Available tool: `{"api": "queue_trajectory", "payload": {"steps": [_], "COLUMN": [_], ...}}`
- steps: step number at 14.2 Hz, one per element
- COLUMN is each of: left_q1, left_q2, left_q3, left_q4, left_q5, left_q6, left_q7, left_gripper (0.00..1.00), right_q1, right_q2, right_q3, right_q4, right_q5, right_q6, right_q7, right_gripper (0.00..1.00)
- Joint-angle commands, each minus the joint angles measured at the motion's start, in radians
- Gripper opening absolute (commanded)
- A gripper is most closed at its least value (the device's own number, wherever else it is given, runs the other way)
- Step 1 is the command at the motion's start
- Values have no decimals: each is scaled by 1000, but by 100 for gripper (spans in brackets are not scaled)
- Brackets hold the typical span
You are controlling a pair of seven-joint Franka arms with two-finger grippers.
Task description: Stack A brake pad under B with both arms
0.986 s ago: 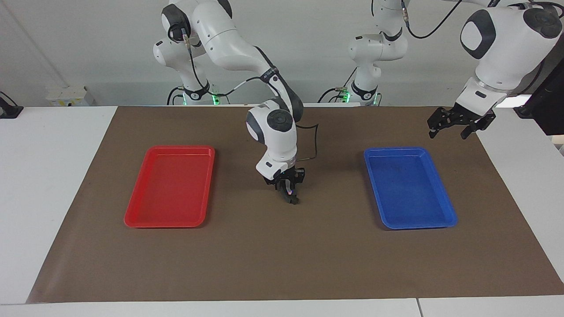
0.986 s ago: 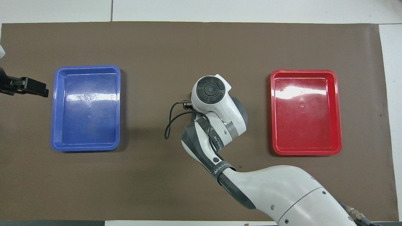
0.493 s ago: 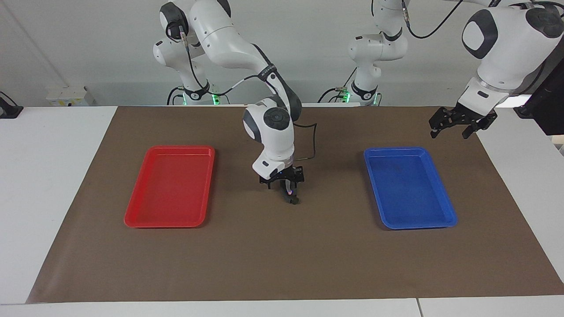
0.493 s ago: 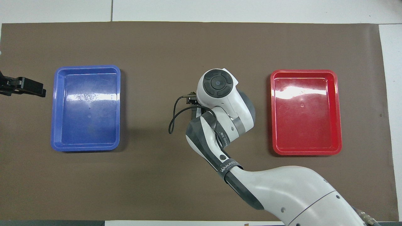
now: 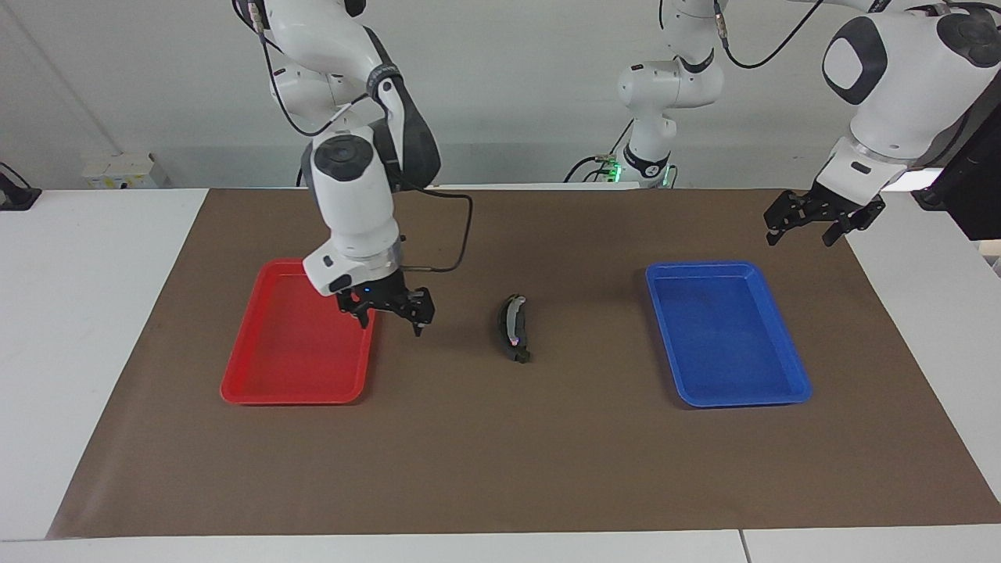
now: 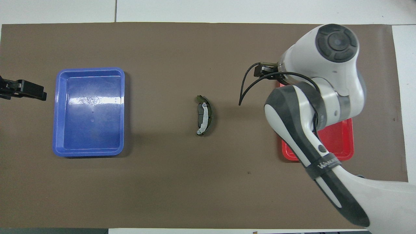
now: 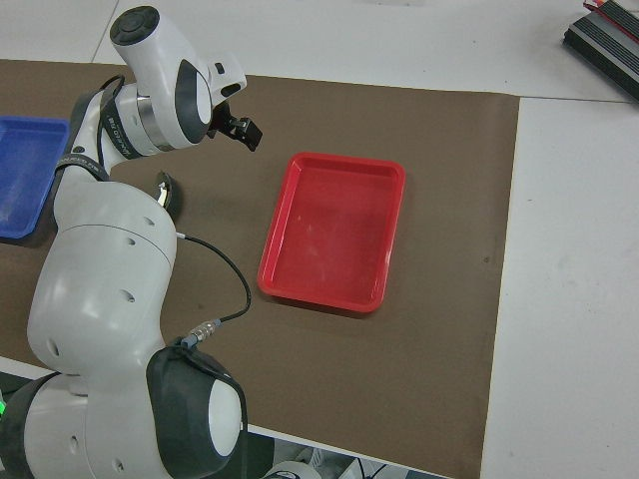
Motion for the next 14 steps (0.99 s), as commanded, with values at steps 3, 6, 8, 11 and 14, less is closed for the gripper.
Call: {"api": "queue_trajectory", "payload": {"steps": [3,6,8,11,14], "left_q1": [5,5,5,5,5], "left_q2": [-29,-29,-29,-29,-29], "left_q3": [-2,-2,-2,-2,-4], "left_q4": [-28,-28,-28,-28,-28], "left_q5": [-11,-11,-11,-11,-11], "left_q6": [-1,-1,-1,-1,-1], "left_q7": [-9,-9,-9,-9,-9], "left_gripper": [99,99,99,99,99], "right_q1": [-140,-225,-262,-279,-423], "right_q2": [-110,-184,-233,-279,-266], "right_q3": [16,16,14,-7,97], "right_q4": [-44,-40,-38,-6,119], "right_q5": [-13,-13,-13,-12,-16], "right_q6": [-155,-212,-229,-326,-459], "right_q7": [-153,-248,-261,-339,-402], "right_gripper": [100,100,100,100,100]}}
